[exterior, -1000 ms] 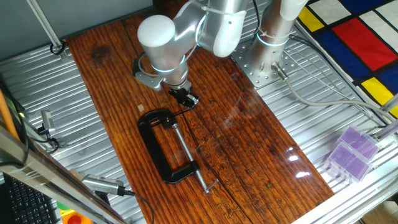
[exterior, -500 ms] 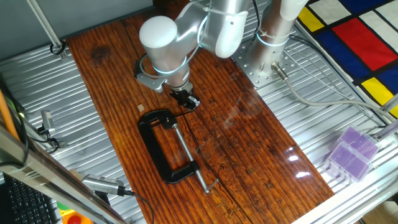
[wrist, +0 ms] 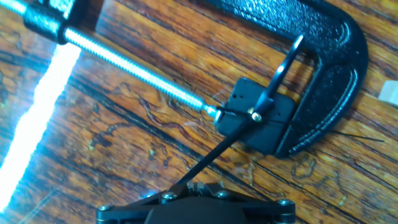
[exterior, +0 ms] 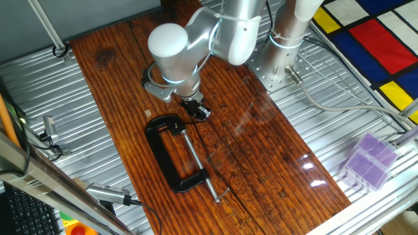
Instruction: Turn the hands of a clock
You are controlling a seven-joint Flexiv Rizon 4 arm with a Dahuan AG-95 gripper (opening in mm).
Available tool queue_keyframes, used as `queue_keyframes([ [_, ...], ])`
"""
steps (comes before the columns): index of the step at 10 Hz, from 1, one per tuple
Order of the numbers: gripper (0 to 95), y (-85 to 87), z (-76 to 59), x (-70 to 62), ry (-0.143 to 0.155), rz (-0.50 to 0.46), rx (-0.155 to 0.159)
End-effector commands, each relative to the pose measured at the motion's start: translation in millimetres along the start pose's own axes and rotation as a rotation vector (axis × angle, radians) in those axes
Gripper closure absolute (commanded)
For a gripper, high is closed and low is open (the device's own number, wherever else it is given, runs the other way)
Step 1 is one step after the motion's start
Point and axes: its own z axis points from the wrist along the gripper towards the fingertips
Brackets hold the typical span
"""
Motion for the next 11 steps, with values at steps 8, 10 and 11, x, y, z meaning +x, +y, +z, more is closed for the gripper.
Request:
queue_keyframes([
  [8, 95.0, 19.9, 0.2, -24.4, -0.004, 0.068, -0.001],
  [10, 95.0, 24.5, -0.6, -29.2, -0.009, 0.082, -0.001],
  [11, 95.0, 25.2, -0.4, -30.5, -0.013, 0.086, -0.001],
])
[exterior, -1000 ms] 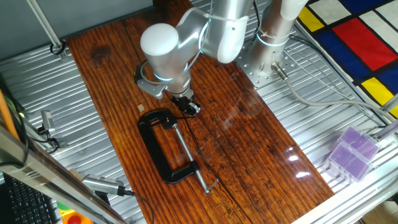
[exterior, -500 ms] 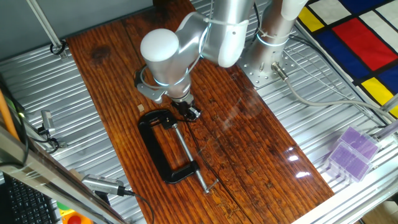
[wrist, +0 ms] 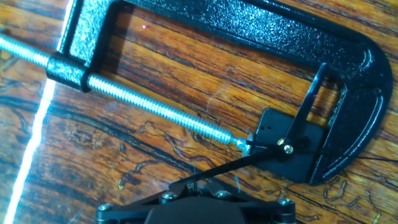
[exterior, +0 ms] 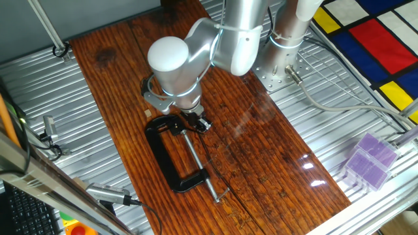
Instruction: Turn the hands of a clock
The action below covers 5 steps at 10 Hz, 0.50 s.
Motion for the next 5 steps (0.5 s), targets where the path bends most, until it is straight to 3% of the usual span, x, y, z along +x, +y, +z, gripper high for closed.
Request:
queue_keyframes([
  [1, 95.0, 1.4, 0.2, -2.5, -0.007, 0.009, 0.001],
  [5, 95.0, 0.7, -3.1, -9.9, -0.007, 0.014, 0.003],
])
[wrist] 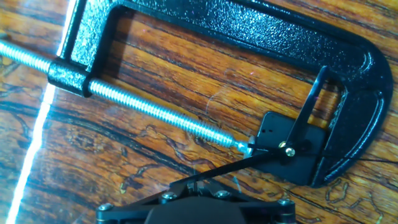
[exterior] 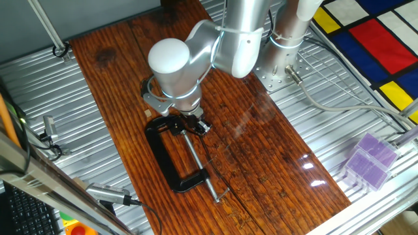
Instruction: Turn the hands of a clock
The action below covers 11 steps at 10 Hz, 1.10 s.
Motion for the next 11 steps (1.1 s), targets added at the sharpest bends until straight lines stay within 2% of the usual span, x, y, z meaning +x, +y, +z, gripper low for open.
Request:
queue_keyframes([
  [1, 95.0, -1.0, -0.7, -2.8, 0.002, 0.003, 0.0],
  [11, 95.0, -2.1, -7.4, -24.0, 0.002, 0.027, 0.001],
])
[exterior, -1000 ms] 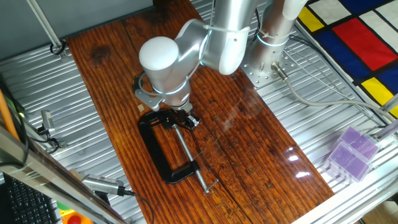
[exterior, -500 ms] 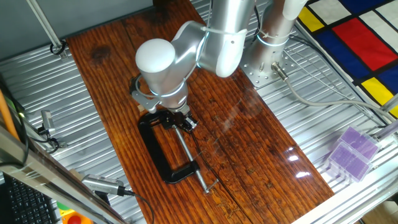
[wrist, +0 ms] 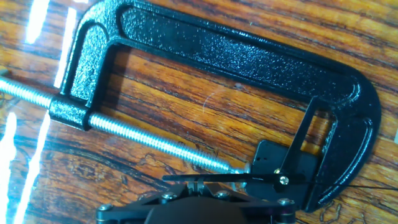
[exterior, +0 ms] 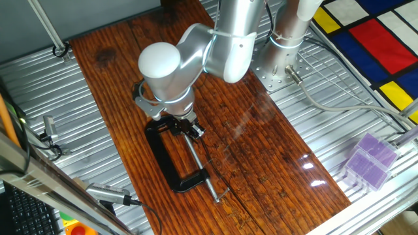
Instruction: Turn the hands of a clock
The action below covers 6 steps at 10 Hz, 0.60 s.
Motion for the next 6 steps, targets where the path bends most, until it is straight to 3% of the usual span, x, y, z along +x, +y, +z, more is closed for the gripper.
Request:
queue_keyframes([
  [1, 95.0, 0.2, 0.1, -1.4, 0.001, 0.002, 0.001],
  [6, 95.0, 0.4, -1.5, -7.8, 0.001, 0.013, 0.002],
])
